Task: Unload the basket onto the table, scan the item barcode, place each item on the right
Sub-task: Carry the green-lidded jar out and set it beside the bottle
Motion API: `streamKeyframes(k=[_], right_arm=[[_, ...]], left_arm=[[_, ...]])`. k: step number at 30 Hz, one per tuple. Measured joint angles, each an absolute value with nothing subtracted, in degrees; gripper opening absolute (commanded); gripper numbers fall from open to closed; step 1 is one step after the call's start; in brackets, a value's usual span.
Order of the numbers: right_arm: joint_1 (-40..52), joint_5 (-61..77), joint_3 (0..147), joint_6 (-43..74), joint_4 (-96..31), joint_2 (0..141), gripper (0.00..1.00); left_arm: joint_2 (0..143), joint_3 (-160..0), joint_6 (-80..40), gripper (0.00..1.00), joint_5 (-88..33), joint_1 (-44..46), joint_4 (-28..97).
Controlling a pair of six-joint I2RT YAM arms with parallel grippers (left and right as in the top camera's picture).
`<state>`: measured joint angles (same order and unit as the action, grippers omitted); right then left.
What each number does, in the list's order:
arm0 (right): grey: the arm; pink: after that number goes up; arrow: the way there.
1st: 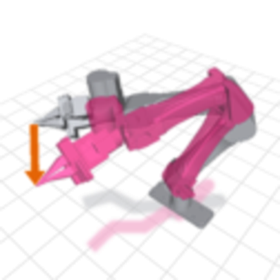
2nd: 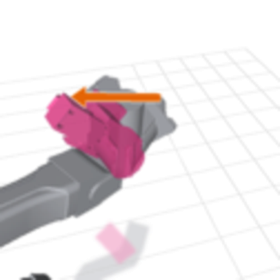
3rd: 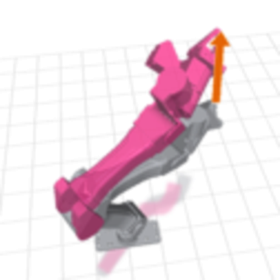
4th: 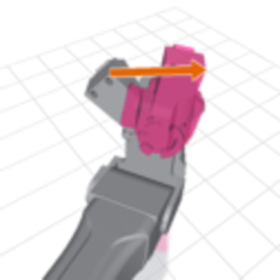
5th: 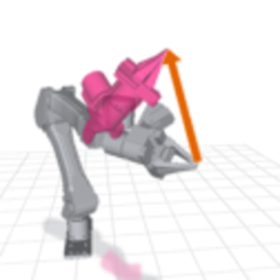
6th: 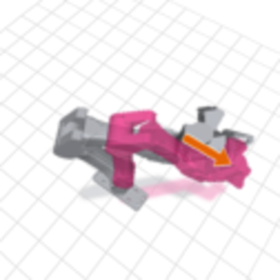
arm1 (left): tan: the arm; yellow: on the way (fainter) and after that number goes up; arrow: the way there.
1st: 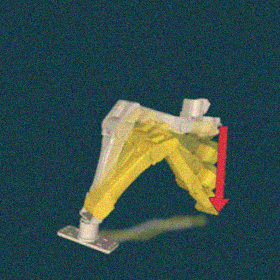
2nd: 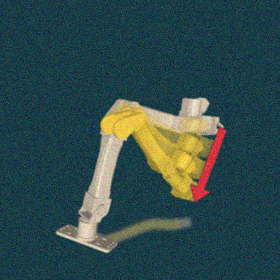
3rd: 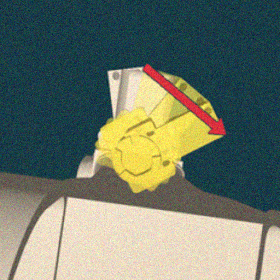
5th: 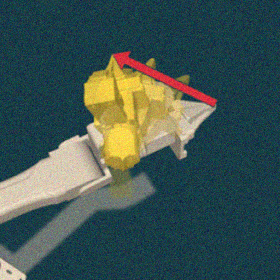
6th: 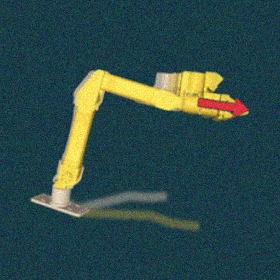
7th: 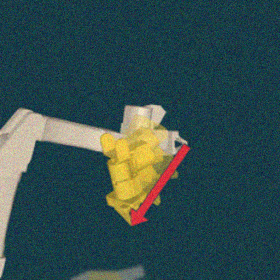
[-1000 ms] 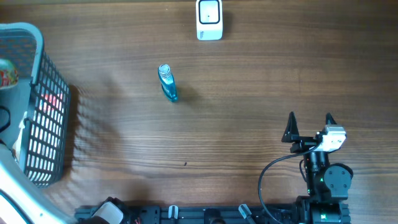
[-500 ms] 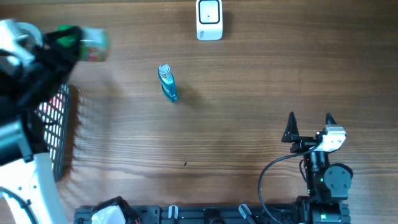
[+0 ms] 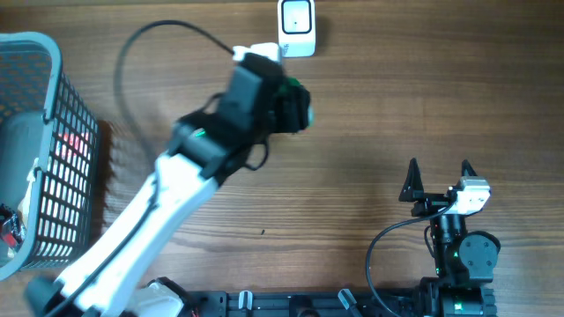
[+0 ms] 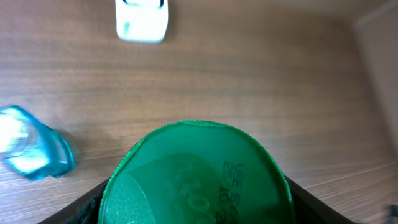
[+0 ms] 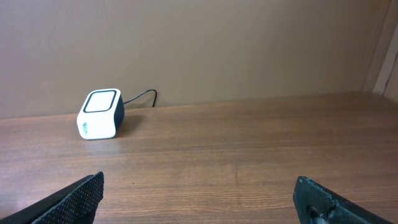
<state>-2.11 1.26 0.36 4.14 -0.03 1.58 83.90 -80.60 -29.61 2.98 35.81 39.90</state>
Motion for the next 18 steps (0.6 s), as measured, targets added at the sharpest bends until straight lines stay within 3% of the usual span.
streamKeyframes(k=[9,16,18], right_arm=[[-2.11,1.26,0.36,4.16,-0.03,1.58,1.0],[-2.11,1.28,0.36,4.16,-0.03,1.58,1.0],[-2.11,1.26,0.36,4.16,-0.03,1.58,1.0]], left_arm=[[101.34,-80.58,-29.45,0.72,16.58,40.25,31.92],[104.57,-80.58,-30.94,0.75,18.2,40.25,30.39],[104.57,-80.58,-30.94,0.82,18.17,40.25,30.37]])
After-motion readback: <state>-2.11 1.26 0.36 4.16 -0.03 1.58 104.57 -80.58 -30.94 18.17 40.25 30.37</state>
